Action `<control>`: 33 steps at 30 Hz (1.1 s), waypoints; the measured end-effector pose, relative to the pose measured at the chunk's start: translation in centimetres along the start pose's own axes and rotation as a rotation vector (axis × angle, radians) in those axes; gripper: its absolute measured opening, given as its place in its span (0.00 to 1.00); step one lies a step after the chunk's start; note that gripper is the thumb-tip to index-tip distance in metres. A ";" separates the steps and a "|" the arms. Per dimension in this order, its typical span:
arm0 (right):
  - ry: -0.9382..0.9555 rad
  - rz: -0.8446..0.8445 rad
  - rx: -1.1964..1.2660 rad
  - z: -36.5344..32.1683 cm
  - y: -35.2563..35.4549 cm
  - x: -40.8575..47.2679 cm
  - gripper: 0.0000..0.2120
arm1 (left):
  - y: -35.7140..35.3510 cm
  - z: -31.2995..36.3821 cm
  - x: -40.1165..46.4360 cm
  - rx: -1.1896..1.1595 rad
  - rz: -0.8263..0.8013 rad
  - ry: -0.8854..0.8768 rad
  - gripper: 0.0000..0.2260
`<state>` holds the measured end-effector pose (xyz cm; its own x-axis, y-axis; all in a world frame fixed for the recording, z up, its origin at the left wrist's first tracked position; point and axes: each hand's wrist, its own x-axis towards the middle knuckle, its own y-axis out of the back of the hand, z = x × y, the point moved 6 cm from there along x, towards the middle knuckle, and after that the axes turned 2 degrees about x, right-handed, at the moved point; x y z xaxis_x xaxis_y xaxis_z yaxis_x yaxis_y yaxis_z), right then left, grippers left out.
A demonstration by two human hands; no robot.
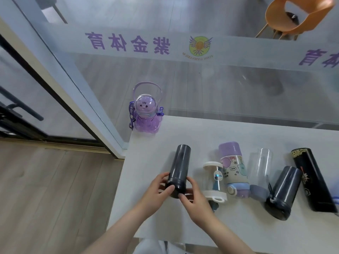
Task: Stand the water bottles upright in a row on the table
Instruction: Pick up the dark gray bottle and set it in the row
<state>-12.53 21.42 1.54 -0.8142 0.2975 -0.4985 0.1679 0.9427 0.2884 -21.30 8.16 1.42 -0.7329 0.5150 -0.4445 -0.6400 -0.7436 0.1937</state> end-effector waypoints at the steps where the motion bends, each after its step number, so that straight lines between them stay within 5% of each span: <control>1: 0.017 0.002 0.005 -0.2 0.5 -0.2 0.27 | -0.1 0.2 -0.3 -0.010 0.010 -0.016 0.17; 15: 0.165 -0.017 0.165 -4.2 2.9 -1.2 0.18 | -0.7 4.5 -2.2 -0.136 0.075 -0.184 0.20; 21: 0.257 -0.023 -0.015 -6.3 3.8 -0.7 0.28 | -0.4 7.0 -0.6 -0.159 0.103 -0.195 0.13; 26: 0.315 0.162 -0.204 -6.6 4.3 1.2 0.39 | -0.2 7.6 0.9 -0.131 0.053 -0.170 0.15; 33: 0.344 0.228 -0.086 -8.4 4.0 3.1 0.31 | 1.0 7.6 3.0 -0.130 -0.040 -0.134 0.14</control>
<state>-19.08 24.80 8.02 -0.9023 0.4151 -0.1161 0.3299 0.8385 0.4337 -25.88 12.20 6.92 -0.7375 0.5909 -0.3272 -0.6401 -0.7659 0.0597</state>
